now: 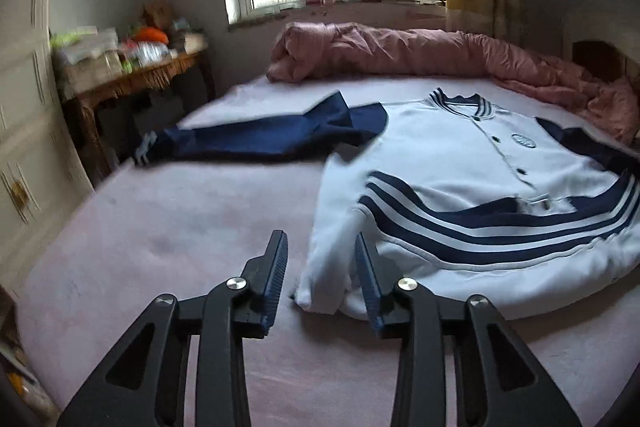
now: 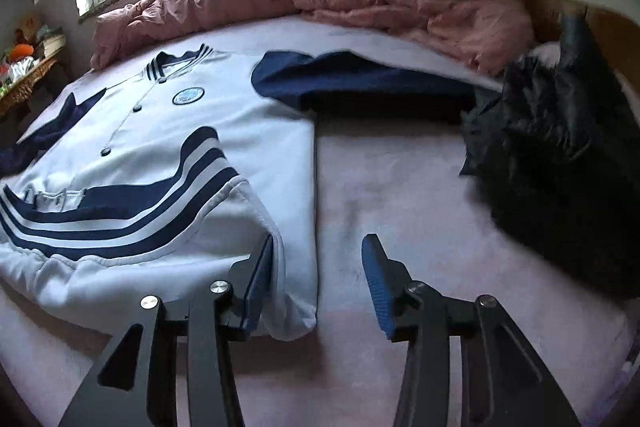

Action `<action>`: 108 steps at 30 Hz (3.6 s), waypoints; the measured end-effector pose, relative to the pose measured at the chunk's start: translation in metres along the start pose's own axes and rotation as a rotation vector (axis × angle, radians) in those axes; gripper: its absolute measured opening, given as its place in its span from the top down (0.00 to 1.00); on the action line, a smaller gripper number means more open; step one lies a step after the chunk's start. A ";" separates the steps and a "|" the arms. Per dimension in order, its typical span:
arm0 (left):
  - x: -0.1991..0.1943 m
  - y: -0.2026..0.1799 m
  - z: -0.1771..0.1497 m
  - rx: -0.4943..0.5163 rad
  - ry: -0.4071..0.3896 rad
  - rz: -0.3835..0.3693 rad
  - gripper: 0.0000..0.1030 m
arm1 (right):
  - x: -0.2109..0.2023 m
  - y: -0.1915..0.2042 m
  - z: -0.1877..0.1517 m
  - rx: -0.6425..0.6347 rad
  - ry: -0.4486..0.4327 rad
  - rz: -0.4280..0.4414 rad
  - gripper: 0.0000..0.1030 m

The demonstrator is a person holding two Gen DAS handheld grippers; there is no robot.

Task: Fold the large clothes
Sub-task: 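Lay the folded hem down and open both tools, then grasp the new folded edge of the jacket with both tools, then fold the held edge further toward the collar and open both tools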

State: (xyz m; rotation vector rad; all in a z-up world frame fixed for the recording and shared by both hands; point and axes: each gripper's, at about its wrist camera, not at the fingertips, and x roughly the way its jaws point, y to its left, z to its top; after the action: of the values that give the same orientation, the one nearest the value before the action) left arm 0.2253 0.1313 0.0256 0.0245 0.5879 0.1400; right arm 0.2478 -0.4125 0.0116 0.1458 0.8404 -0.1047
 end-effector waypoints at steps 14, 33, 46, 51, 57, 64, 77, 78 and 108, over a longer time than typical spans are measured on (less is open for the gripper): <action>0.054 -0.001 -0.025 -0.066 0.242 0.017 0.69 | -0.014 -0.017 -0.030 0.119 -0.054 0.143 0.90; -0.043 -0.038 -0.010 0.146 -0.191 -0.063 0.17 | -0.062 0.031 -0.033 -0.117 -0.296 0.064 0.33; 0.024 -0.112 -0.042 0.506 0.142 -0.164 0.00 | -0.026 0.140 -0.072 -0.613 -0.116 0.101 0.12; 0.043 -0.096 -0.035 0.403 0.174 -0.080 0.02 | -0.009 0.143 -0.072 -0.611 -0.115 -0.013 0.12; 0.055 -0.066 -0.031 0.294 0.211 -0.017 0.76 | 0.005 0.124 -0.057 -0.547 -0.084 -0.050 0.62; 0.029 -0.065 -0.032 0.309 0.189 -0.049 0.84 | -0.025 0.103 -0.059 -0.461 -0.114 0.052 0.74; 0.056 -0.057 0.034 0.181 0.276 -0.191 0.83 | -0.022 0.102 0.015 -0.299 -0.036 0.130 0.73; 0.063 -0.056 0.044 0.167 0.287 -0.196 0.83 | -0.018 0.103 0.031 -0.274 -0.021 0.136 0.73; 0.168 -0.098 0.093 0.158 -0.008 0.047 0.00 | 0.104 0.080 0.132 0.025 -0.090 0.082 0.27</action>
State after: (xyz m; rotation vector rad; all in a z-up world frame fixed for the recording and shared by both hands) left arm 0.4271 0.0590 0.0046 0.1922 0.5895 0.1391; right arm 0.4256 -0.3595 0.0280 0.1974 0.7425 -0.0446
